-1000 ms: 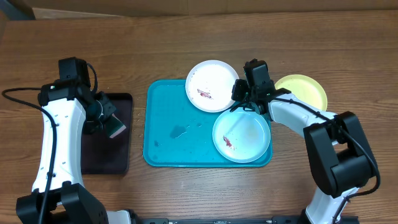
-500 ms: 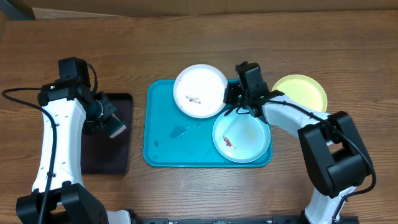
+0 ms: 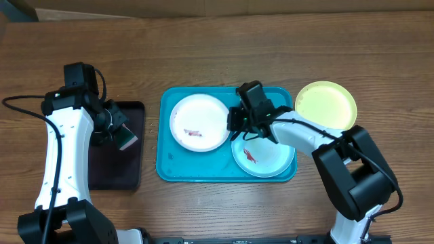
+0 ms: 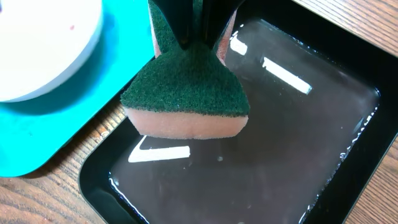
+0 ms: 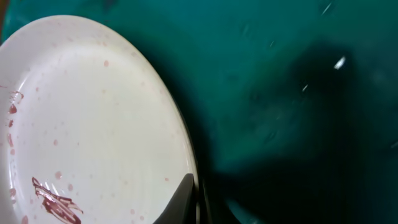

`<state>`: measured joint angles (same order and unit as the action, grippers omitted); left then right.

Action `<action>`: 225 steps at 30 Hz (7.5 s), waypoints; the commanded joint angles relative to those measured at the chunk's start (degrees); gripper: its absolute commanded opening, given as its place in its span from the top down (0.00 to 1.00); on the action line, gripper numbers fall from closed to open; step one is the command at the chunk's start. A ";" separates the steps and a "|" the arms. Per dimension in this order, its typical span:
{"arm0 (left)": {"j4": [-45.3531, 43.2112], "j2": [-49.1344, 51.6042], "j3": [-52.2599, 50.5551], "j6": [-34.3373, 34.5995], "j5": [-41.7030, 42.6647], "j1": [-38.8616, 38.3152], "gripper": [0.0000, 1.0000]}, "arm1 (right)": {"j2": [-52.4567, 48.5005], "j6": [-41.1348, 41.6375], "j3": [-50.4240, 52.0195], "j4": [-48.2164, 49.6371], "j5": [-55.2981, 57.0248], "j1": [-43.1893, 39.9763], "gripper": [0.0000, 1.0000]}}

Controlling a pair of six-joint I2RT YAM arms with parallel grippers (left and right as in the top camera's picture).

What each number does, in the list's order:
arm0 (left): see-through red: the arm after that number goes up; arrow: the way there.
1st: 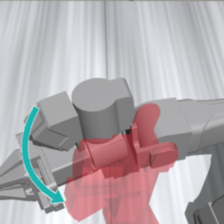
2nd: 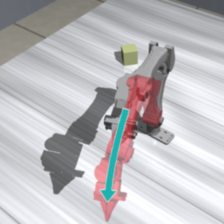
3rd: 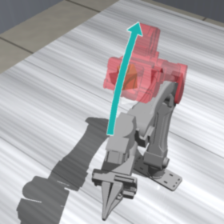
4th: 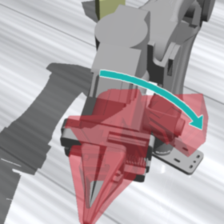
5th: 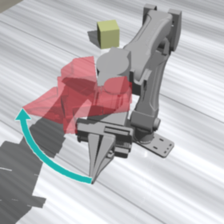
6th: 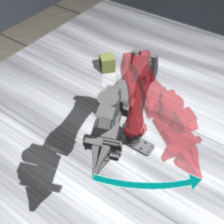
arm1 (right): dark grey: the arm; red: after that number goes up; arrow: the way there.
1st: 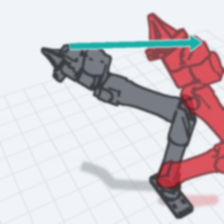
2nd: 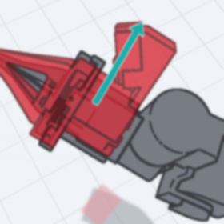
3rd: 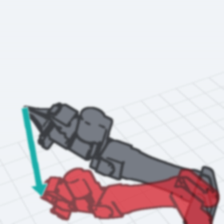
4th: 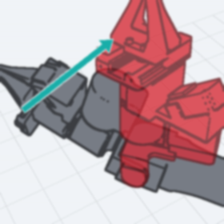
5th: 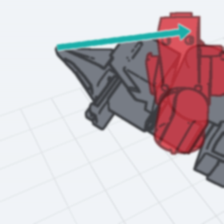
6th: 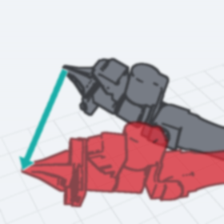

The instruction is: Clean dirty plates on tray and stack at the side

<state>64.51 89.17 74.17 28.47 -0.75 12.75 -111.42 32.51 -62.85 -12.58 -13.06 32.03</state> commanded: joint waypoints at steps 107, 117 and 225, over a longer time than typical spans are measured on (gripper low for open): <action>-1.42 0.24 -0.31 -7.93 11.87 -3.61 0.96 | -8.52 9.79 -14.32 -18.84 1.22 4.98 0.96; -4.42 1.77 -0.31 -8.33 12.87 -13.60 0.96 | -8.52 20.83 -14.32 -19.02 5.62 4.98 0.96; -0.83 27.71 12.46 4.31 -25.83 -25.49 0.96 | -8.44 18.03 -18.67 -29.53 11.98 4.96 0.96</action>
<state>61.08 115.81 83.22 29.69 -12.10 -13.74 -118.67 50.70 -81.67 -41.41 -4.60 37.58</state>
